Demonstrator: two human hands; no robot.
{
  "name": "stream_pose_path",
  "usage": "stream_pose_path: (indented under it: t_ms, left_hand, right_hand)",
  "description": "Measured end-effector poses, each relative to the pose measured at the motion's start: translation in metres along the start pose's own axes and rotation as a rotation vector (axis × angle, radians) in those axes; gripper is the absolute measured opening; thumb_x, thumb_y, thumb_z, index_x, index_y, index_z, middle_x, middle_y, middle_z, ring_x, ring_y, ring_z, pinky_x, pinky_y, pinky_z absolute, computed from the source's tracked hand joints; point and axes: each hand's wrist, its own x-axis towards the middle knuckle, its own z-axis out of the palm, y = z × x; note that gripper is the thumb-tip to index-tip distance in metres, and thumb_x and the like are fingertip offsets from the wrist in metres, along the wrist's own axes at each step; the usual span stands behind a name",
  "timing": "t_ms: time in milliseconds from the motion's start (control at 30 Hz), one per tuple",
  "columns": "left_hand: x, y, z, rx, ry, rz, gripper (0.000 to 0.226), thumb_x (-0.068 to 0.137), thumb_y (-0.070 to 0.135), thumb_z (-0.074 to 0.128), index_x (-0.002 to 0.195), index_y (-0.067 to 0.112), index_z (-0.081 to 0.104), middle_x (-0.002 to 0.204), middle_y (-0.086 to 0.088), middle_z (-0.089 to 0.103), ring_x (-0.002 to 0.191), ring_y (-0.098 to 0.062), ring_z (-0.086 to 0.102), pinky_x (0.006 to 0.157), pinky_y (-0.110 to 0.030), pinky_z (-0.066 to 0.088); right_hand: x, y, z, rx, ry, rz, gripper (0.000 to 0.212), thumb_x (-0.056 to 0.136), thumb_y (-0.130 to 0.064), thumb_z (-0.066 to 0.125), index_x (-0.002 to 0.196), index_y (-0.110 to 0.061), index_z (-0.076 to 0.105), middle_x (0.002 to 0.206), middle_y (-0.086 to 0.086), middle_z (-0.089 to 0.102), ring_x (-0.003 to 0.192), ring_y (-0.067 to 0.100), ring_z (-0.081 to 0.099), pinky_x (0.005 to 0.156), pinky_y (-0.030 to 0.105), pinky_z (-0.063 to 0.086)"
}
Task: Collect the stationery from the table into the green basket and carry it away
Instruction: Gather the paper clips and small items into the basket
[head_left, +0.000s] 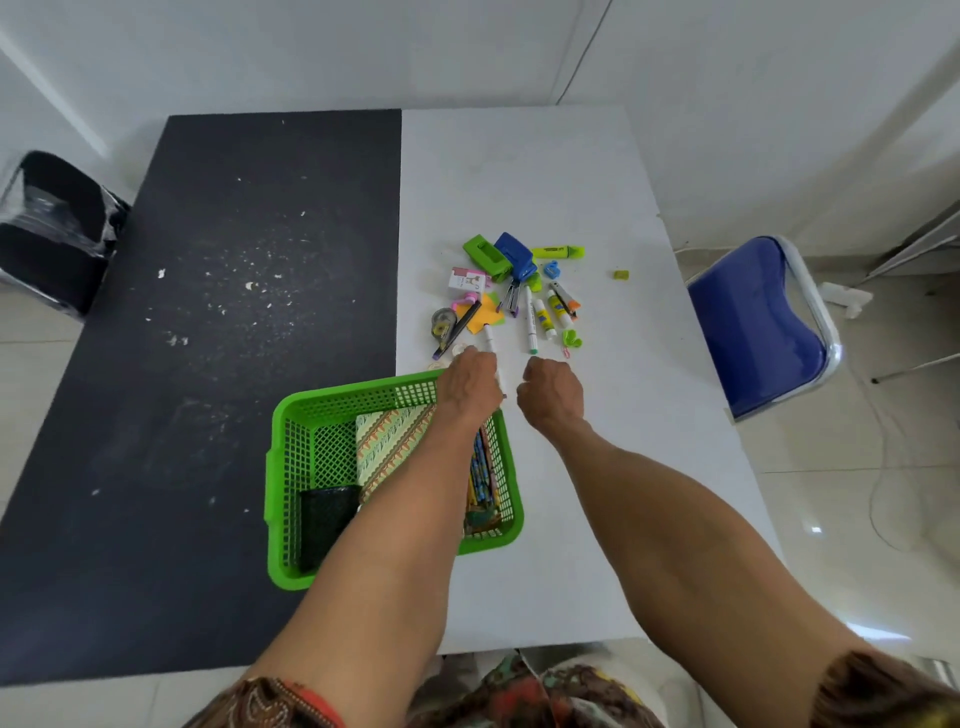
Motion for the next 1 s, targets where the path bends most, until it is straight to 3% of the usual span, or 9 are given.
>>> stream_pose_path:
  t_ms: [167, 300, 400, 567, 733, 867, 1000]
  left_hand:
    - [-0.039, -0.022, -0.011, 0.040, 0.023, -0.025, 0.019, 0.089, 0.009, 0.059, 0.108, 0.007, 0.062, 0.114, -0.012, 0.059, 0.103, -0.033, 0.060, 0.081, -0.042, 0.051]
    - [-0.059, -0.034, -0.011, 0.058, -0.011, -0.046, 0.017, 0.090, 0.012, 0.060, 0.106, 0.007, 0.063, 0.113, -0.012, 0.059, 0.101, -0.031, 0.059, 0.083, -0.042, 0.051]
    - [-0.067, -0.041, -0.007, 0.063, -0.033, -0.050, 0.019, 0.090, 0.013, 0.057, 0.108, 0.010, 0.063, 0.114, -0.011, 0.057, 0.103, -0.031, 0.058, 0.084, -0.041, 0.050]
    - [-0.074, -0.047, 0.001, 0.064, -0.053, -0.030, 0.017, 0.091, 0.015, 0.057, 0.107, 0.011, 0.062, 0.113, -0.009, 0.056, 0.102, -0.029, 0.057, 0.079, -0.040, 0.048]
    - [-0.078, -0.057, 0.006, 0.036, -0.071, -0.033, 0.009, 0.091, 0.010, 0.056, 0.099, 0.010, 0.061, 0.109, -0.008, 0.055, 0.095, -0.027, 0.057, 0.080, -0.040, 0.052]
    - [-0.077, -0.060, 0.001, 0.035, -0.062, -0.025, 0.010, 0.093, 0.012, 0.055, 0.098, 0.009, 0.062, 0.107, -0.009, 0.055, 0.093, -0.028, 0.058, 0.075, -0.038, 0.049]
    - [-0.071, -0.061, -0.005, 0.043, -0.048, -0.021, 0.011, 0.092, 0.011, 0.056, 0.101, 0.009, 0.062, 0.110, -0.010, 0.055, 0.095, -0.028, 0.058, 0.075, -0.038, 0.049]
  right_hand:
    - [-0.043, -0.024, 0.008, -0.082, 0.012, -0.162, 0.022, 0.083, -0.011, 0.050, 0.098, -0.010, 0.065, 0.097, 0.013, 0.066, 0.090, 0.034, 0.061, 0.071, 0.034, 0.049]
    - [-0.070, -0.035, 0.027, -0.216, -0.151, -0.299, 0.023, 0.084, -0.007, 0.049, 0.096, -0.009, 0.069, 0.095, 0.016, 0.068, 0.089, 0.035, 0.064, 0.071, 0.034, 0.052]
    - [-0.085, -0.035, 0.046, -0.311, -0.315, -0.343, 0.022, 0.089, -0.007, 0.051, 0.105, -0.004, 0.066, 0.103, 0.016, 0.065, 0.093, 0.034, 0.064, 0.069, 0.031, 0.048]
    - [-0.102, -0.030, 0.074, -0.483, -0.414, -0.355, 0.029, 0.094, -0.005, 0.048, 0.120, 0.002, 0.058, 0.119, 0.018, 0.062, 0.108, 0.034, 0.062, 0.086, 0.039, 0.052]
    - [-0.106, -0.029, 0.090, -0.557, -0.451, -0.333, 0.034, 0.093, -0.003, 0.052, 0.127, 0.002, 0.053, 0.125, 0.017, 0.060, 0.114, 0.032, 0.060, 0.091, 0.040, 0.053]
    - [-0.105, -0.033, 0.087, -0.525, -0.468, -0.282, 0.033, 0.094, -0.002, 0.049, 0.126, 0.001, 0.054, 0.122, 0.017, 0.061, 0.112, 0.032, 0.061, 0.088, 0.039, 0.053]
    - [-0.092, -0.038, 0.081, -0.392, -0.455, -0.241, 0.024, 0.092, -0.005, 0.048, 0.111, 0.002, 0.060, 0.108, 0.017, 0.065, 0.097, 0.033, 0.065, 0.074, 0.033, 0.051]
